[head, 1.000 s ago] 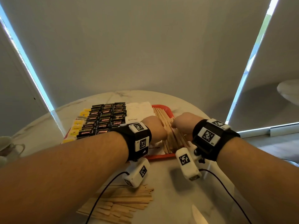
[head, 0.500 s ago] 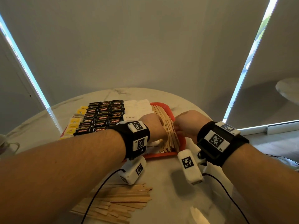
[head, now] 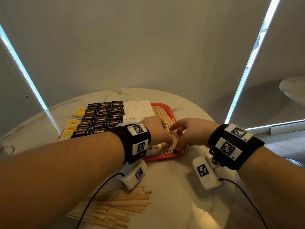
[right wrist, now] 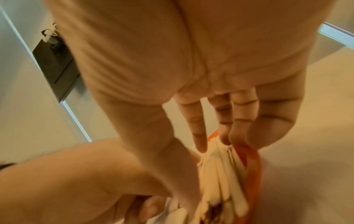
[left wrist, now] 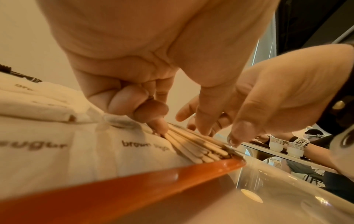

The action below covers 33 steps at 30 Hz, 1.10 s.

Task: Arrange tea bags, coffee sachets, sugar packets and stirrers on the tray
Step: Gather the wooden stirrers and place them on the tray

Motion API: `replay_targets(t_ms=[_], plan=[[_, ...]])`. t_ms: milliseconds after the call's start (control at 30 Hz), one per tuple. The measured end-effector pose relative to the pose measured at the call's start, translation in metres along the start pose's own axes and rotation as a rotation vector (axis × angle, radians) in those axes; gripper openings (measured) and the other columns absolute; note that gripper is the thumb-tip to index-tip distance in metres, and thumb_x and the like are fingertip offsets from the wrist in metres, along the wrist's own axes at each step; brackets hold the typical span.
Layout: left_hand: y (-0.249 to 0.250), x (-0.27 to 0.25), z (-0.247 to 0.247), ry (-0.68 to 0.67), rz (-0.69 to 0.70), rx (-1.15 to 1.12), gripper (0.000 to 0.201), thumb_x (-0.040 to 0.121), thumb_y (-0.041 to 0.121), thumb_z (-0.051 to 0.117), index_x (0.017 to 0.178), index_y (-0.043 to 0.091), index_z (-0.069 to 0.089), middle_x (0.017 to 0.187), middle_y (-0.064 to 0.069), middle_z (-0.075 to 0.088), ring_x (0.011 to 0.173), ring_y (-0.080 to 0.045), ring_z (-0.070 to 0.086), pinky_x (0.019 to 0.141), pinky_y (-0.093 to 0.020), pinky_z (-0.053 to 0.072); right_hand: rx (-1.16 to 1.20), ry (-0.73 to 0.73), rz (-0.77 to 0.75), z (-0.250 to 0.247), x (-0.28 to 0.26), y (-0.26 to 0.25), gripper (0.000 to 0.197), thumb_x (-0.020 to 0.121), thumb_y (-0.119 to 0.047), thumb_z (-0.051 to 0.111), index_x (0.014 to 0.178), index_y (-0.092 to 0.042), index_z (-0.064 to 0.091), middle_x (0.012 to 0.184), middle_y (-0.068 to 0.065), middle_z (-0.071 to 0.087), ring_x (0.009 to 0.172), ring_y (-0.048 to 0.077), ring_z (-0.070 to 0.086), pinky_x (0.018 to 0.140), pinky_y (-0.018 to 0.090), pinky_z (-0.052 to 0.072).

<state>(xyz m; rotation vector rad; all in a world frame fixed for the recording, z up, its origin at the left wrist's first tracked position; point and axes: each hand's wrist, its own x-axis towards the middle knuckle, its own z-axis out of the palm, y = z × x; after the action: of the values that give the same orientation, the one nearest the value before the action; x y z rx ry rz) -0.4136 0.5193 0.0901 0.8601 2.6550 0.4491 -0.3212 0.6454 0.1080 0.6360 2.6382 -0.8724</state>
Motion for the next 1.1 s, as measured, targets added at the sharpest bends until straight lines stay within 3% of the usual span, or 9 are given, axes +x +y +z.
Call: replay_targets(t_ms=[167,267,533,700,767,900,1000,1100], plan=[[-0.005,-0.009,-0.005,-0.023,0.017,0.035,0.073,0.076,0.048,0.088,0.138,0.025,0.059,0.134,0.001,0.061,0.107,-0.015,0.057,0.080,-0.029,0.050,-0.240,-0.025,-0.083,-0.001,-0.001,0.006,0.087,0.073,-0.037,0.089,0.147,-0.037,0.043,0.143,-0.003,0.050,0.123,0.021,0.051,0.102,0.035,0.049],[-0.006,-0.013,-0.005,-0.036,0.023,0.068,0.081,0.072,0.052,0.090,0.142,0.025,0.057,0.136,0.001,0.060,0.114,-0.016,0.059,0.086,-0.031,0.053,-0.321,0.002,-0.115,0.002,-0.001,0.007,0.086,0.073,-0.040,0.088,0.146,-0.037,0.044,0.138,-0.002,0.049,0.119,0.020,0.052,0.096,0.032,0.052],[-0.002,-0.015,0.001,-0.017,0.007,0.056,0.091,0.068,0.059,0.090,0.145,0.025,0.053,0.140,0.002,0.058,0.120,-0.017,0.057,0.083,-0.028,0.050,-0.286,0.007,-0.133,-0.007,0.008,0.010,0.061,0.078,-0.035,0.085,0.133,-0.035,0.059,0.132,-0.008,0.057,0.115,0.014,0.055,0.093,0.027,0.049],[0.001,-0.017,0.002,-0.015,0.000,0.063,0.078,0.072,0.055,0.089,0.138,0.025,0.058,0.131,0.001,0.062,0.102,-0.014,0.055,0.076,-0.027,0.048,-0.190,0.070,-0.128,-0.022,0.023,0.008,0.043,0.081,-0.028,0.083,0.122,-0.034,0.068,0.118,-0.010,0.064,0.100,0.009,0.059,0.079,0.024,0.047],[0.001,-0.018,0.002,-0.015,-0.008,0.044,0.079,0.072,0.056,0.089,0.139,0.025,0.057,0.131,0.002,0.062,0.103,-0.014,0.055,0.074,-0.026,0.046,-0.176,0.134,-0.134,-0.027,0.034,0.005,0.044,0.083,-0.024,0.081,0.124,-0.033,0.067,0.121,-0.009,0.064,0.103,0.010,0.058,0.081,0.026,0.046],[0.001,-0.020,0.001,0.007,0.001,0.021,0.084,0.077,0.058,0.084,0.148,0.027,0.051,0.141,0.002,0.058,0.119,-0.018,0.058,0.084,-0.030,0.049,-0.228,0.143,-0.136,-0.030,0.056,0.000,0.066,0.082,-0.026,0.082,0.142,-0.032,0.054,0.135,-0.008,0.059,0.114,0.013,0.053,0.085,0.027,0.041],[0.003,-0.022,-0.001,0.029,0.011,-0.022,0.076,0.084,0.055,0.080,0.149,0.029,0.051,0.141,0.002,0.061,0.117,-0.017,0.063,0.091,-0.033,0.054,-0.264,0.125,-0.143,-0.030,0.062,0.001,0.065,0.084,-0.028,0.080,0.143,-0.033,0.054,0.137,-0.007,0.059,0.113,0.013,0.052,0.087,0.028,0.042],[0.004,-0.019,-0.001,0.020,0.011,-0.018,0.076,0.083,0.056,0.081,0.148,0.029,0.054,0.141,0.003,0.062,0.113,-0.016,0.065,0.092,-0.033,0.057,-0.228,0.090,-0.147,-0.032,0.063,0.006,0.067,0.082,-0.028,0.081,0.143,-0.034,0.054,0.137,-0.007,0.057,0.117,0.015,0.054,0.098,0.033,0.049]])
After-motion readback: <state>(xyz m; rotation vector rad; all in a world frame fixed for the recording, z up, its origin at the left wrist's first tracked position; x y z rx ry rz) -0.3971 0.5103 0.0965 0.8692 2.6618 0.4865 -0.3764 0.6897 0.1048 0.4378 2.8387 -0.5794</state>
